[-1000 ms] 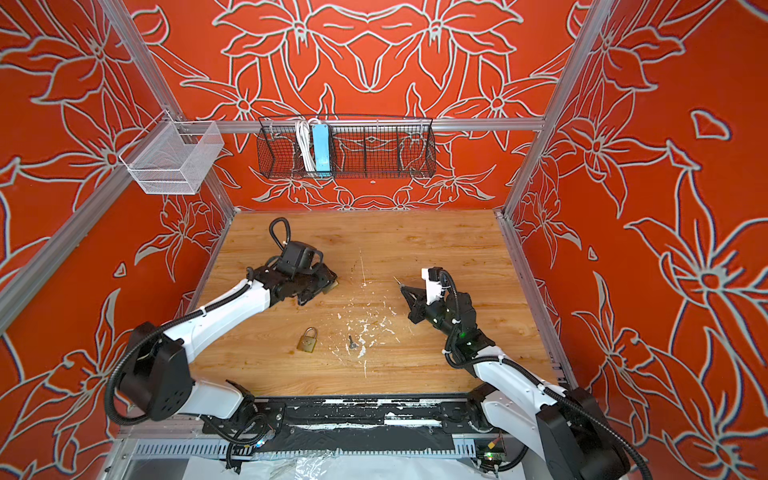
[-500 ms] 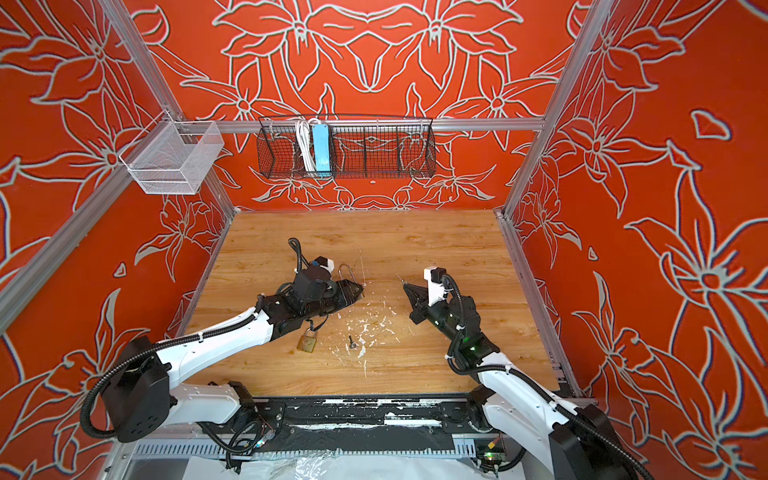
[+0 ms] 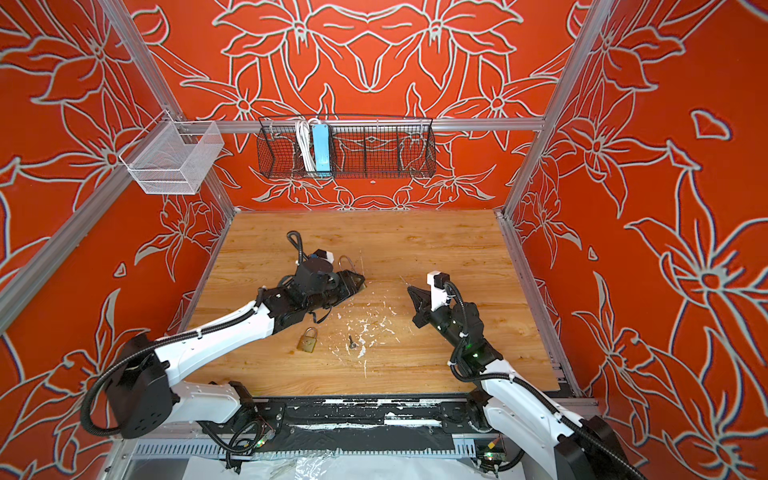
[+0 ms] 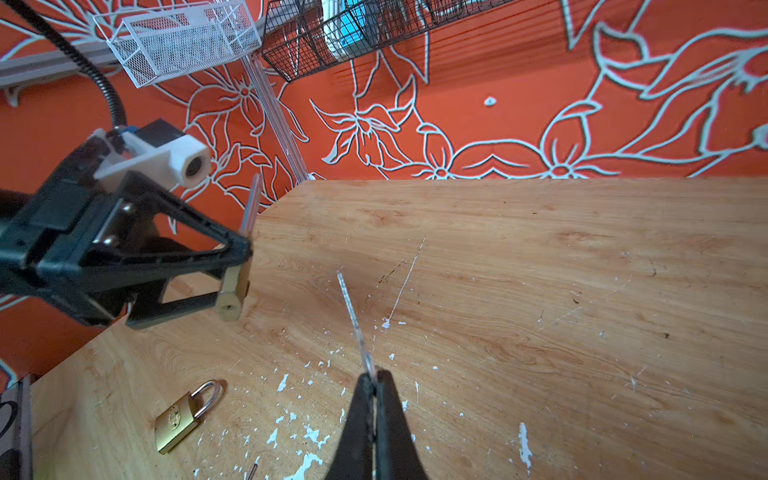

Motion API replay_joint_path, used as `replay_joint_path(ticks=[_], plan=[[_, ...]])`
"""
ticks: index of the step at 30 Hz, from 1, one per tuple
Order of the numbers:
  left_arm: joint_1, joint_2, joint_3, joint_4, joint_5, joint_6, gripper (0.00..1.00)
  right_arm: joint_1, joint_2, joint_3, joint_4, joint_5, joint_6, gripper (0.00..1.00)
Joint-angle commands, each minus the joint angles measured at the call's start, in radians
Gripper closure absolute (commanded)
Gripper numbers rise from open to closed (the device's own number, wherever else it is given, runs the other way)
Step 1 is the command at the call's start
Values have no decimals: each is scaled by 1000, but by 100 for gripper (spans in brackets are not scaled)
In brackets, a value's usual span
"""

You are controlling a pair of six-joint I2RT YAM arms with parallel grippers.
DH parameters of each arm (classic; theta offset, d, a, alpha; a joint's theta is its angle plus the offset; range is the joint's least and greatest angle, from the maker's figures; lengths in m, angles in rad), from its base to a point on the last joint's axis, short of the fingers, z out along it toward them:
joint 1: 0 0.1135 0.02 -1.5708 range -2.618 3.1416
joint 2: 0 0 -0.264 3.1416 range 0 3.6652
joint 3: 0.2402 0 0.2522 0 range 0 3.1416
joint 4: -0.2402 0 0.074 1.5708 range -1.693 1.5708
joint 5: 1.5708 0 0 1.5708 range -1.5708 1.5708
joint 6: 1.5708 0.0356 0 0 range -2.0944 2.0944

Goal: Unlock with the key
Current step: 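Lift the brass padlock with the left gripper toward the key in the right gripper, then bring the key blade toward the padlock keyhole while the left gripper holds the padlock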

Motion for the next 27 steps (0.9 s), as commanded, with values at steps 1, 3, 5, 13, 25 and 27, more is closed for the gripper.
replay_joint_path(ticks=[1, 3, 5, 13, 25, 27], plan=[[-5, 102, 132, 73, 67, 77, 100, 6, -2, -6, 25, 11, -20, 100], [-5, 173, 171, 77, 84, 53, 100, 6, -1, -7, 28, -1, -18, 100], [-2, 232, 178, 149, 120, 30, 100, 6, -2, -14, 42, -4, -9, 100], [-1, 280, 64, 427, 79, -101, 100, 18, 95, 3, 90, 0, 29, 100], [-18, 245, -104, 641, 49, -274, 100, 58, 292, 105, 44, -18, 66, 100], [-18, 234, -109, 640, 48, -272, 100, 66, 336, 123, 49, -34, 74, 100]])
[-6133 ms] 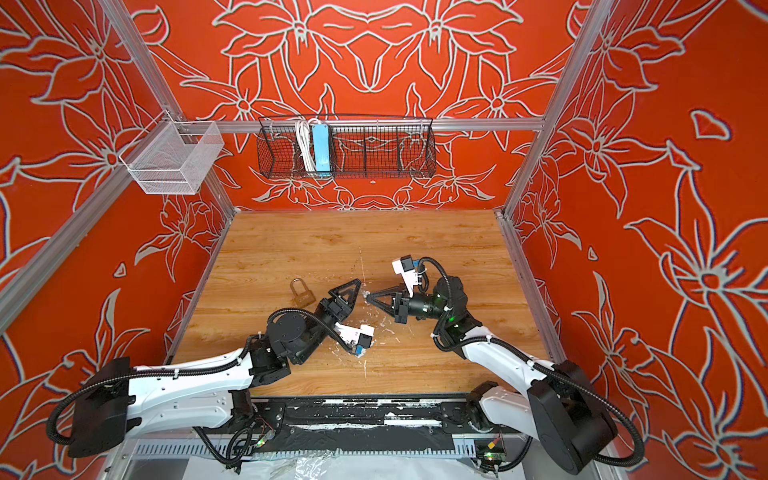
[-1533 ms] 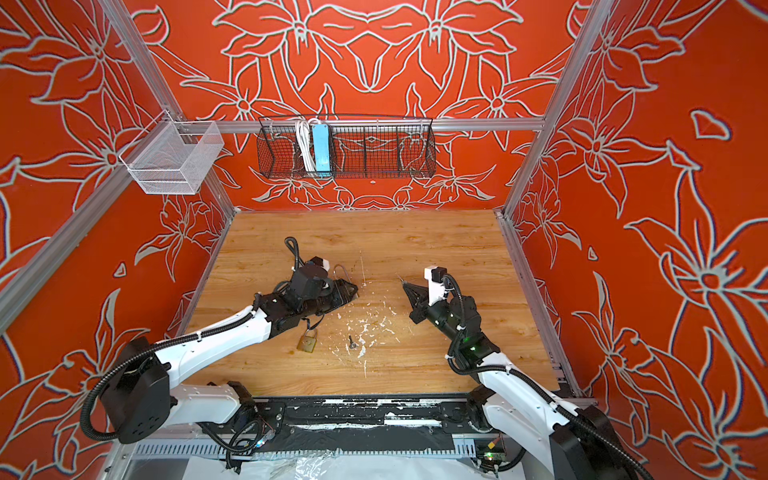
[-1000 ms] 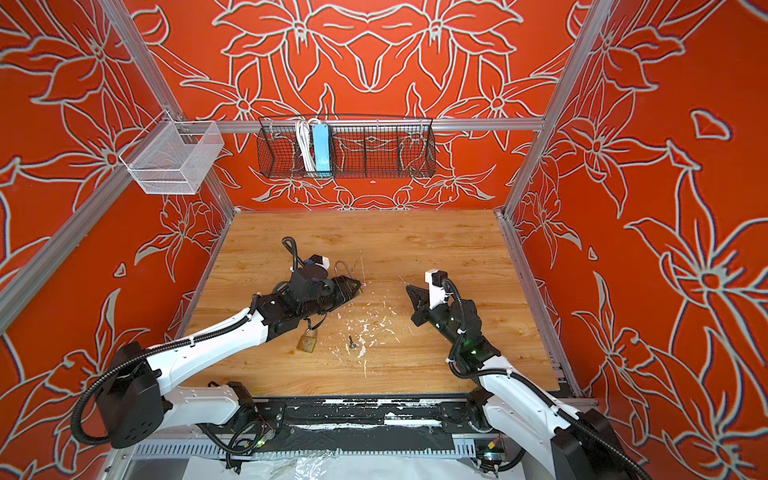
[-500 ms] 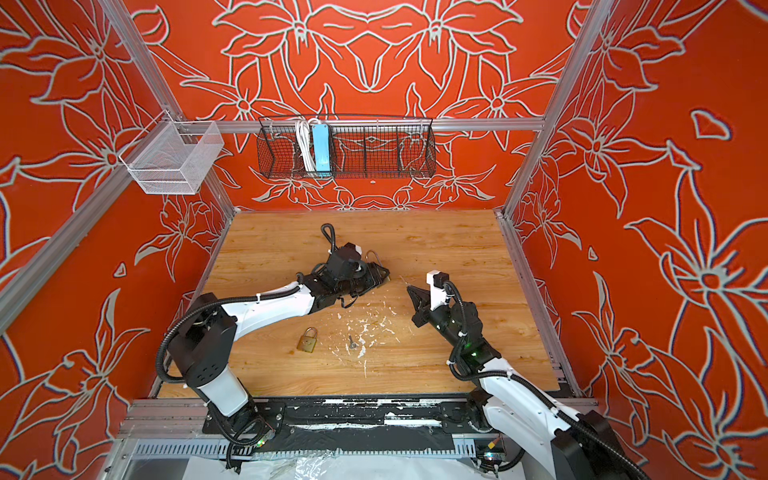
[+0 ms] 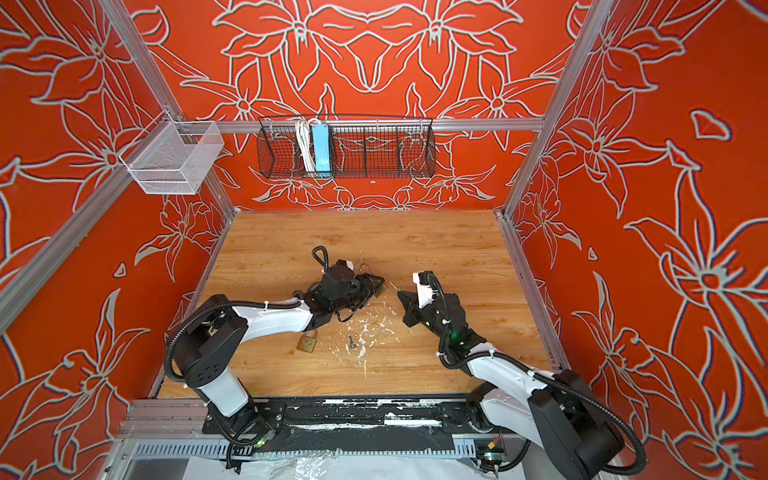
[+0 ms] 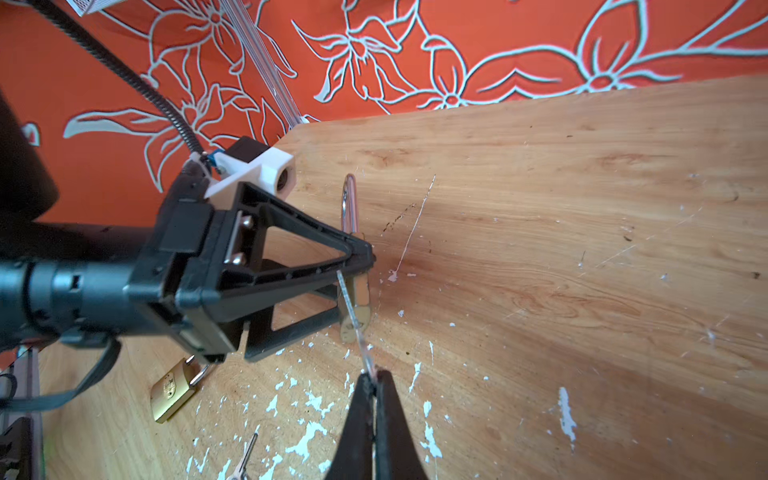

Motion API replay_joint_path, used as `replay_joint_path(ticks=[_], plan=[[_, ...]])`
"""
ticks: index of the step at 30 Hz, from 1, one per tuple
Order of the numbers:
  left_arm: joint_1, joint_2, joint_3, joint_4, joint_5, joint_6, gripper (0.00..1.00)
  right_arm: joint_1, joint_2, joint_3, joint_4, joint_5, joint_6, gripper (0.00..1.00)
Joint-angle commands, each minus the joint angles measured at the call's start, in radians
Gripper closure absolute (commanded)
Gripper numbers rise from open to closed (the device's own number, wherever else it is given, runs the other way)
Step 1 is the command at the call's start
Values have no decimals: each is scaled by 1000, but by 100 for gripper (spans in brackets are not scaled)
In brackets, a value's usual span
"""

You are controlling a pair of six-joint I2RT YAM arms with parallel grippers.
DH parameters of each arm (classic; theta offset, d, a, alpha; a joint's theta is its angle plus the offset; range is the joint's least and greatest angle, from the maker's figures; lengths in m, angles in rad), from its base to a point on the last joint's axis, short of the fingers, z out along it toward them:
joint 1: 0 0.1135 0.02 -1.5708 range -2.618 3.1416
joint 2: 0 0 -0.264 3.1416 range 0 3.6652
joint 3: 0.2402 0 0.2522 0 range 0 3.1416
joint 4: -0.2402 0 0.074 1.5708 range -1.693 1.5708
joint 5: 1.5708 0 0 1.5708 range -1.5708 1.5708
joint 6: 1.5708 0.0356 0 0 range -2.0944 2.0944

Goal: Unlock with the key
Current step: 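Bring the key blade toward the padlock keyhole while the left gripper holds the padlock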

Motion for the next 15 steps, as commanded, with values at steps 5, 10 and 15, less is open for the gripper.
replay_joint_path(ticks=[5, 10, 15], plan=[[-5, -77, 8, 116, -31, -28, 100, 32, 77, 67, 0, -32, 13, 100], [-3, -86, 10, 98, -53, -33, 100, 45, 57, 69, -29, -12, -6, 100], [3, -95, 2, 107, -57, -41, 100, 51, 69, 80, -45, 2, -11, 100]])
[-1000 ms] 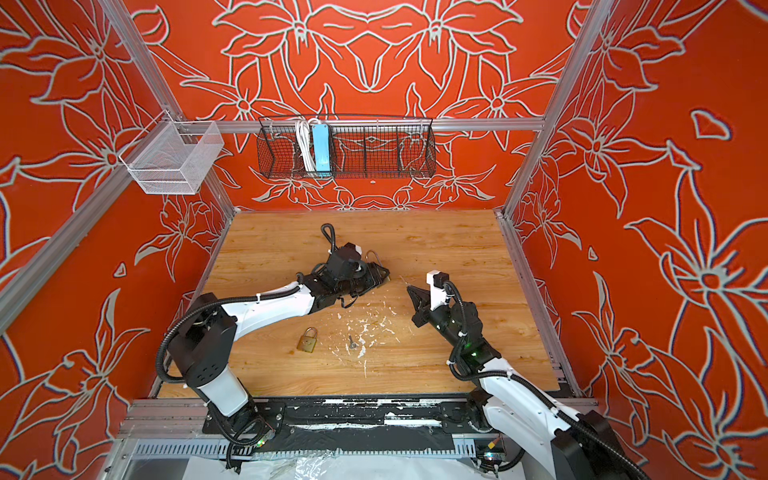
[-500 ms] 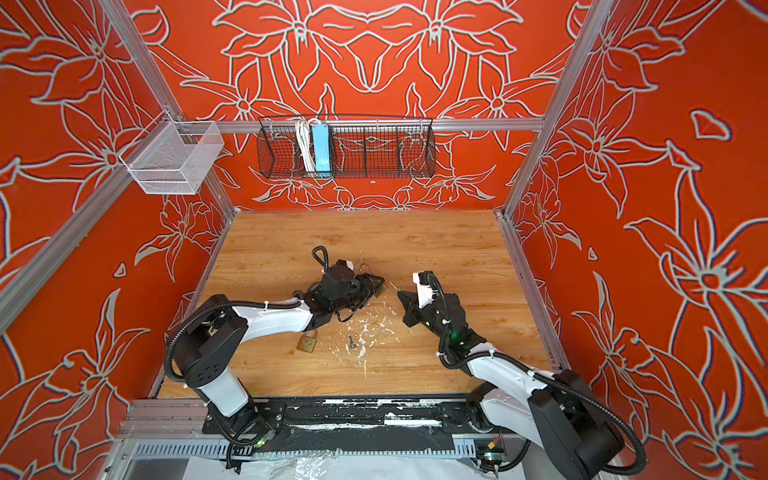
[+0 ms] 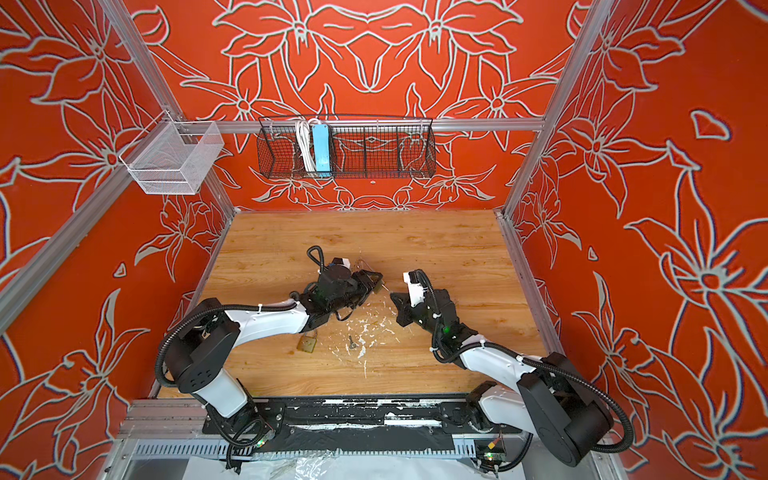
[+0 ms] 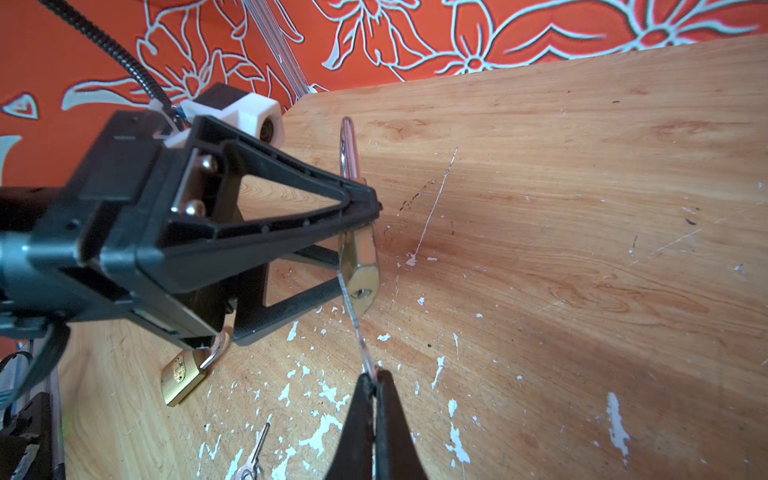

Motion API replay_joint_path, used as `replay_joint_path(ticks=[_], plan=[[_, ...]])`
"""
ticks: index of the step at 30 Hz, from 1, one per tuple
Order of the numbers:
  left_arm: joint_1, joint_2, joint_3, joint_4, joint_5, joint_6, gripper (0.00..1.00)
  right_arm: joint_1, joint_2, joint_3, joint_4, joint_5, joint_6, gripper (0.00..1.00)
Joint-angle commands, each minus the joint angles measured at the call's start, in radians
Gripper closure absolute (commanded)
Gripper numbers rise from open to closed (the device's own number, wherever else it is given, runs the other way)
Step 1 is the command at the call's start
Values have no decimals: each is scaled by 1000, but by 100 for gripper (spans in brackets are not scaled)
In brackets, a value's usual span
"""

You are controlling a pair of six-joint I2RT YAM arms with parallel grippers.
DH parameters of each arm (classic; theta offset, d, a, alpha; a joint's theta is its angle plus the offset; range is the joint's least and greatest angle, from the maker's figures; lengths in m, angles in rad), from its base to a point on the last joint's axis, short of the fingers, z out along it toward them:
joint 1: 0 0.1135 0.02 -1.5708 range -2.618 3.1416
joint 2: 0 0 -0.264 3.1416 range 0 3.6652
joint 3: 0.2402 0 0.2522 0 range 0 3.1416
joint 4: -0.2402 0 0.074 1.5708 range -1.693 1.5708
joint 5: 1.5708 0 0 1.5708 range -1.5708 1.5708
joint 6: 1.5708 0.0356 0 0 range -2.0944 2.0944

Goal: Unlock with the key
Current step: 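Bring the key blade toward the padlock keyhole while the left gripper holds the padlock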

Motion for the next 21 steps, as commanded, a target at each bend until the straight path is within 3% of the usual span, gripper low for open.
replay_joint_path(ticks=[1, 21], plan=[[4, -57, 8, 88, -18, -16, 100, 10, 3, 42, -19, 6, -11, 100], [24, -68, 7, 87, -10, -26, 100, 13, 17, 58, -45, 2, -15, 100]])
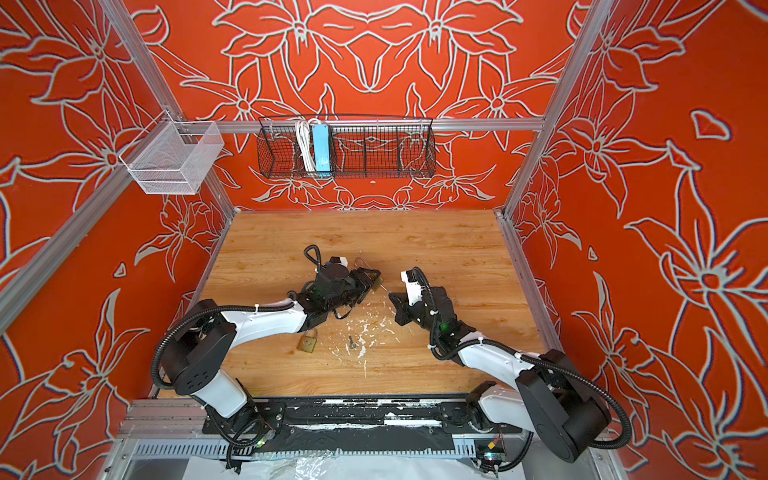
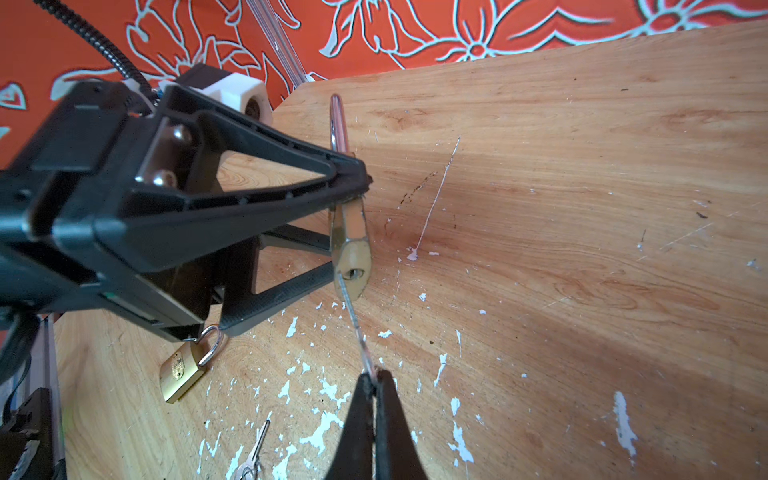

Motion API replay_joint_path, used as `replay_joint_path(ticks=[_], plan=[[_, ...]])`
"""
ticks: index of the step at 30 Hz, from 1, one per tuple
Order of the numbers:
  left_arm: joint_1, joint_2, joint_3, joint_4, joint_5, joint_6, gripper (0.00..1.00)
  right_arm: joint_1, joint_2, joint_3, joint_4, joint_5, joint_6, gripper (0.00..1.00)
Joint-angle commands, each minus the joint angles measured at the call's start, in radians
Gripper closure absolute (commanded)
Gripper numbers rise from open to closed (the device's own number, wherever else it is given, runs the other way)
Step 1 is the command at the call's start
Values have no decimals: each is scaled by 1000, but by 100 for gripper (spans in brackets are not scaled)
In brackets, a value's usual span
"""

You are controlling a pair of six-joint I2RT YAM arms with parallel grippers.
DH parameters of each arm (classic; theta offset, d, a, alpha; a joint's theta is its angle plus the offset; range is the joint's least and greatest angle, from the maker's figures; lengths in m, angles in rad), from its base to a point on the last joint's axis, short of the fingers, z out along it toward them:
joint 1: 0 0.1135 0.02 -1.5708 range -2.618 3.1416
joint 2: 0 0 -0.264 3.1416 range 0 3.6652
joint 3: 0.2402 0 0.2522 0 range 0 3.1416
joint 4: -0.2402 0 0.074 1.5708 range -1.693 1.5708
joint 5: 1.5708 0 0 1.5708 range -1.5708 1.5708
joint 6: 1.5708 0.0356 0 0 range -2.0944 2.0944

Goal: Unlock with the key
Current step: 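Bring the key blade toward the padlock keyhole while the left gripper holds the padlock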

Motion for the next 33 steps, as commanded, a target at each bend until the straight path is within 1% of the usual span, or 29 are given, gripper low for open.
replay_joint_path(ticks=[1, 27, 33], plan=[[10, -49, 13, 87, -6, -2, 100, 7, 1, 28, -8, 3, -17, 100], [16, -13, -6, 148, 37, -34, 100, 7, 33, 46, -8, 17, -30, 100], [16, 18, -36, 204, 77, -71, 100, 7, 23, 45, -16, 35, -30, 100]])
